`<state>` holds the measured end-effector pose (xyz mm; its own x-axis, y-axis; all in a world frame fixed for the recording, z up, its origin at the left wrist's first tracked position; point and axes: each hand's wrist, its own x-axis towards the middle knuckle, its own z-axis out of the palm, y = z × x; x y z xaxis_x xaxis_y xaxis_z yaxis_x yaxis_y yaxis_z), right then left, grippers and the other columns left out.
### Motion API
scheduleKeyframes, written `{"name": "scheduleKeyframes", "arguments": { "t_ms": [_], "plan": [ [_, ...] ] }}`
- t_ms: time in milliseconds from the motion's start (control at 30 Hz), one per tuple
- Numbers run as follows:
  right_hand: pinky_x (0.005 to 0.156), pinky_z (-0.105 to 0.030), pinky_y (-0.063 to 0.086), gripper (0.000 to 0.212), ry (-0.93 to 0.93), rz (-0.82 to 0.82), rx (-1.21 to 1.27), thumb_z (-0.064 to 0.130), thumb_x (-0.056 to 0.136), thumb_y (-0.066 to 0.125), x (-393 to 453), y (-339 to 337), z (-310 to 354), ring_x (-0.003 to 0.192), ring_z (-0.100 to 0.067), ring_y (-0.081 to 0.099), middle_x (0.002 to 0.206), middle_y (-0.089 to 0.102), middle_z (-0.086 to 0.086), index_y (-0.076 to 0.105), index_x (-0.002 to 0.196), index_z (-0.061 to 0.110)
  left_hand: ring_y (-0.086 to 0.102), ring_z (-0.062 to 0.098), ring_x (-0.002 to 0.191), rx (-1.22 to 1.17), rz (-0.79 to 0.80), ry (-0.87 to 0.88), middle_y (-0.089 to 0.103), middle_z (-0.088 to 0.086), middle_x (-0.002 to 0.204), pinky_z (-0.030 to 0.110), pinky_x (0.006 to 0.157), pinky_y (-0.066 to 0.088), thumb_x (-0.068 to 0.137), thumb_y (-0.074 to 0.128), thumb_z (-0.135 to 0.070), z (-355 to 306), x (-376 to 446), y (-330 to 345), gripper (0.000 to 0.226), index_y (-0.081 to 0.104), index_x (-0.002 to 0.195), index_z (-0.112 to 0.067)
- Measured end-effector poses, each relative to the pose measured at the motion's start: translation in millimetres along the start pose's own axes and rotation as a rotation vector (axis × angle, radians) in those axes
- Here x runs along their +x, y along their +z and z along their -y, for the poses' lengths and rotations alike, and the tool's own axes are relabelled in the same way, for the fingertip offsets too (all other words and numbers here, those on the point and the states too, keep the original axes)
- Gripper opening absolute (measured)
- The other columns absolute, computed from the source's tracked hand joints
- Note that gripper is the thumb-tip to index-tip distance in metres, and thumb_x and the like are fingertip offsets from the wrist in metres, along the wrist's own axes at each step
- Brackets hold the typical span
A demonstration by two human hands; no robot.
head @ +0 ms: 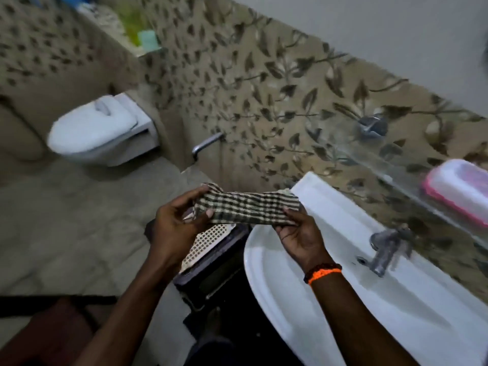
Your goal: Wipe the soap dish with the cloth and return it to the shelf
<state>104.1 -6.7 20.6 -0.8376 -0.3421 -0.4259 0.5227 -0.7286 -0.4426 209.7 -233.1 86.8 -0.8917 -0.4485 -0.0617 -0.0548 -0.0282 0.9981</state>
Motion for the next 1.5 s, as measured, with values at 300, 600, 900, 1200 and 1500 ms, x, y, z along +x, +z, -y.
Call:
{"name": "scheduleKeyframes", "arguments": {
  "t_ms": [300,600,900,1200,1500],
  "plan": [
    [0.063,-0.032,0.062,0.055,0.277,0.003,-0.714,-0.026,0.087,0.043,134,50,-87,0.08,-0.023,0.071,0.105,0.067,-0.016,0.056,0.128,0.008,0.064,0.019,0.13,0.071,-0.4,-0.177,0.069,0.006,0.137,0.057,0.109,0.052,0.09,0.072,0.012,130,27,-98,0.052,0.066,0.138,-0.008],
    [0.072,-0.033,0.052,0.04,0.468,-0.153,-1.207,-0.013,0.092,0.05,247,-41,-161,0.074,-0.018,0.058,0.087,0.063,-0.007,0.062,0.113,0.018,0.076,0.025,0.092,0.344,-0.483,-0.433,0.077,0.014,0.122,0.029,0.079,0.064,0.085,0.074,0.01,287,59,-93,0.056,0.07,0.135,-0.015],
    [0.063,-0.029,0.051,0.031,0.237,0.128,-1.959,-0.021,0.08,0.062,307,-87,-182,0.069,-0.021,0.061,0.09,0.068,-0.02,0.07,0.094,0.006,0.069,0.042,0.102,0.79,-0.32,-0.428,0.076,0.019,0.109,0.047,0.079,0.059,0.087,0.073,0.001,341,70,-75,0.047,0.073,0.13,-0.018],
    [0.089,-0.051,0.055,0.03,-0.041,0.458,-2.675,0.004,0.083,0.058,303,-86,-183,0.109,-0.047,0.059,0.14,0.047,-0.026,0.064,0.112,0.008,0.058,0.038,0.108,1.112,-0.12,-0.428,0.049,0.02,0.133,0.043,0.071,0.055,0.097,0.06,-0.01,351,81,-77,0.027,0.063,0.124,-0.011],
    [0.092,-0.044,0.053,0.044,-0.231,0.297,-2.726,0.024,0.091,0.053,249,-18,-171,0.114,-0.041,0.061,0.137,0.05,-0.022,0.054,0.134,0.013,0.048,0.058,0.129,1.211,-0.045,-0.222,0.035,0.041,0.156,0.058,0.1,0.045,0.092,0.072,-0.024,277,97,-75,0.067,0.05,0.15,0.001]
  ]
}}
